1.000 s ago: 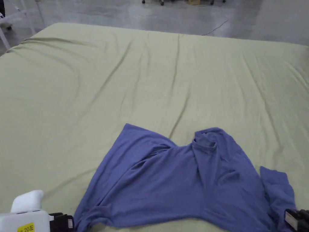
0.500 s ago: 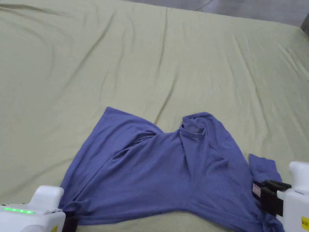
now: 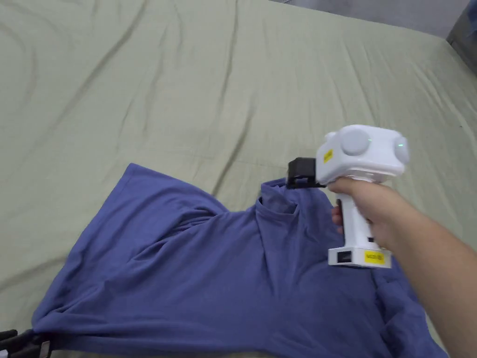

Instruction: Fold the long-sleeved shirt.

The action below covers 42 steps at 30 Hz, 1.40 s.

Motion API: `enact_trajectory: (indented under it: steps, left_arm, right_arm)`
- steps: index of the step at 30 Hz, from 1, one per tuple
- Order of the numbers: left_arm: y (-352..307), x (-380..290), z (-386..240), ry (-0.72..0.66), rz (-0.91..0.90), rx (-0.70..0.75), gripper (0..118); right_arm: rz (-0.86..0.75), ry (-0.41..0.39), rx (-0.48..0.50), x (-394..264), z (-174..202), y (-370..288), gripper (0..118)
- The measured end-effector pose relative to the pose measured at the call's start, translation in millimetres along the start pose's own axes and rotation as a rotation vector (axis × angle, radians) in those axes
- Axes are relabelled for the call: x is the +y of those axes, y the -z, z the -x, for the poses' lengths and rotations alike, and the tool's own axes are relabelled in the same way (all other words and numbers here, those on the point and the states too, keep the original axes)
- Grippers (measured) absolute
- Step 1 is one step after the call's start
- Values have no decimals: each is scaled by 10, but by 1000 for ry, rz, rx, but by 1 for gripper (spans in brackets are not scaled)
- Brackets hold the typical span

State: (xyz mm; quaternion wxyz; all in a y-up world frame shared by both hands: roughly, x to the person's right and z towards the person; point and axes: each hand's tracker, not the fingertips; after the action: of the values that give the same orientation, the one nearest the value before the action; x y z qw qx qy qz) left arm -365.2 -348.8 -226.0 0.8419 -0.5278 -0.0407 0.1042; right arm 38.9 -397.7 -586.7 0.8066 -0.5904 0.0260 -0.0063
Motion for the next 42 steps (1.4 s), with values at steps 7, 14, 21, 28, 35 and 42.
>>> enact_trajectory:
  steps: [7, 14, 21, 28, 35, 42]
  left_arm:
    - [12, 41, -41, -30, 5, -28, 4]
    - [-278, 84, 12, -111, -67, -90, 4]
    - [-675, 183, -28, -190, -209, -149, 4]
    - [-1186, 680, -137, -230, -393, -248, 4]
    - [-1701, 1574, -447, -191, -560, -337, 4]
    - [-2201, 2725, -419, -249, -737, -401, 4]
  right_arm:
    - [-17, -149, -77, -138, 88, -72, 32]
    - [-299, -160, 13, -759, -186, -1484, 0]
    - [-701, -153, 36, -1828, -452, -3260, 0]
    - [-960, -123, -25, -2175, -680, -4280, 0]
    - [-1111, -105, -86, -1861, -767, -4886, 0]
    - [-1156, -59, -186, -921, -917, -5393, 0]
